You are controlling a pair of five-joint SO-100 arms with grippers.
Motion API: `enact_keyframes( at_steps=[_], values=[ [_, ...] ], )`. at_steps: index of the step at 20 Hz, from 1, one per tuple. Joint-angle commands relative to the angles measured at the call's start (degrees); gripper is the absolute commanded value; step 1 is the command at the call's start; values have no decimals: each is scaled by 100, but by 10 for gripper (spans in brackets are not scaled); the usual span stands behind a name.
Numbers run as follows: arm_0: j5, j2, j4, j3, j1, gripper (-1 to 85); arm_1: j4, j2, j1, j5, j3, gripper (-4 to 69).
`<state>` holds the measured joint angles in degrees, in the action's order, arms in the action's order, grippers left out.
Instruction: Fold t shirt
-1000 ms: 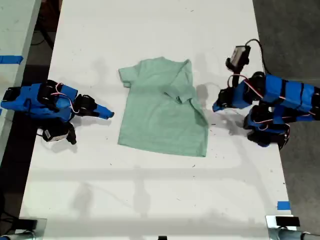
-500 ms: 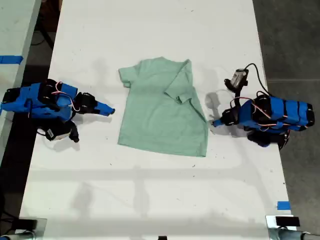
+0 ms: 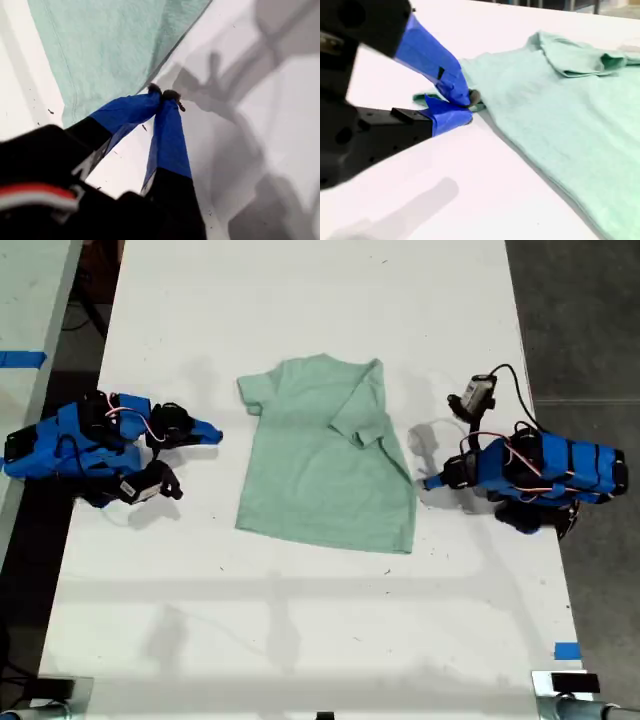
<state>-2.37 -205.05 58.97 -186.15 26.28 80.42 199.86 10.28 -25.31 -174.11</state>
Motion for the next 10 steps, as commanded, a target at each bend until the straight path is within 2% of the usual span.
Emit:
enact_keyframes(
  at_steps=[1, 4, 10],
  values=[
    [-88, -35, -62, -246, 141, -3, -149, 44, -26, -26, -299, 14],
    [-141, -35, -70, -246, -9, -3, -141, 44, -70, 53, -299, 14],
    [-308, -35, -70, -246, 562, -3, -141, 44, -26, -88, -299, 14]
  ],
)
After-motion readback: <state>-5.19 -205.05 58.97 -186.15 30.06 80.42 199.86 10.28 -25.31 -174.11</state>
